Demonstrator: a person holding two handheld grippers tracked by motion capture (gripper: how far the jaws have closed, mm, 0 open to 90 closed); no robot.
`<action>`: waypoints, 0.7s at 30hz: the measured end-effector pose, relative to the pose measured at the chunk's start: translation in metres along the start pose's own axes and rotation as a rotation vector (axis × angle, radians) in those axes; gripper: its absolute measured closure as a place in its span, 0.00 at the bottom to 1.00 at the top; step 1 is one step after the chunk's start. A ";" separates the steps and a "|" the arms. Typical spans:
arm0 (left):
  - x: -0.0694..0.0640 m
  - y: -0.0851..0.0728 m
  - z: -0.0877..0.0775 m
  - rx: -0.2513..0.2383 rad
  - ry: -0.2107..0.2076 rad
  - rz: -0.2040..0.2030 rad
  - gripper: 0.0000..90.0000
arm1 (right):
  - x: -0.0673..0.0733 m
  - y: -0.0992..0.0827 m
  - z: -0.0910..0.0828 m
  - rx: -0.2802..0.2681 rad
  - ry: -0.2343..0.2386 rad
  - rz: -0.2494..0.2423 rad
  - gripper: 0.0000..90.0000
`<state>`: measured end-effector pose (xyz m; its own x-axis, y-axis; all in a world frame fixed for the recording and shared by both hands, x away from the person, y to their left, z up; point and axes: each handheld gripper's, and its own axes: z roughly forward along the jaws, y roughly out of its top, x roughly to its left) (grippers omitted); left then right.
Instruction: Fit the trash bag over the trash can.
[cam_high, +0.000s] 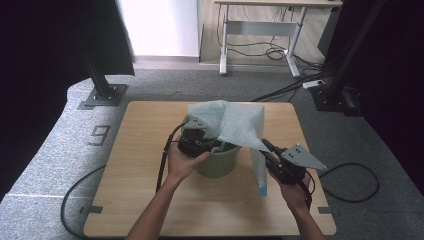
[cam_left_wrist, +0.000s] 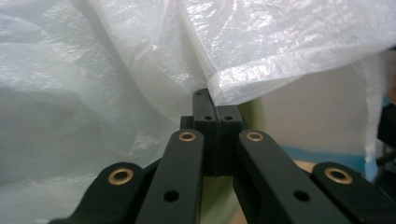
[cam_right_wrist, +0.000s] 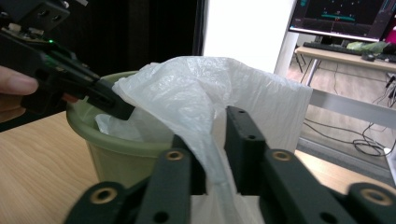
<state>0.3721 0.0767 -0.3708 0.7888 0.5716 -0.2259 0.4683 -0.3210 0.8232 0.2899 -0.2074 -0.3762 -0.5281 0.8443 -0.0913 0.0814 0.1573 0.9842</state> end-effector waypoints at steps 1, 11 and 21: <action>-0.001 -0.001 -0.001 0.002 -0.010 0.001 1.00 | 0.001 0.001 -0.001 -0.005 -0.002 -0.004 0.90; 0.002 -0.006 -0.017 -0.092 -0.040 0.041 0.80 | 0.005 0.006 -0.003 -0.027 -0.017 -0.031 0.95; 0.014 0.001 -0.035 -0.136 -0.006 0.022 0.66 | -0.003 -0.001 -0.010 -0.029 -0.039 -0.021 0.97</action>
<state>0.3695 0.1107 -0.3552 0.8007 0.5612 -0.2097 0.3928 -0.2275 0.8911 0.2828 -0.2149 -0.3754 -0.4957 0.8605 -0.1174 0.0461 0.1610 0.9859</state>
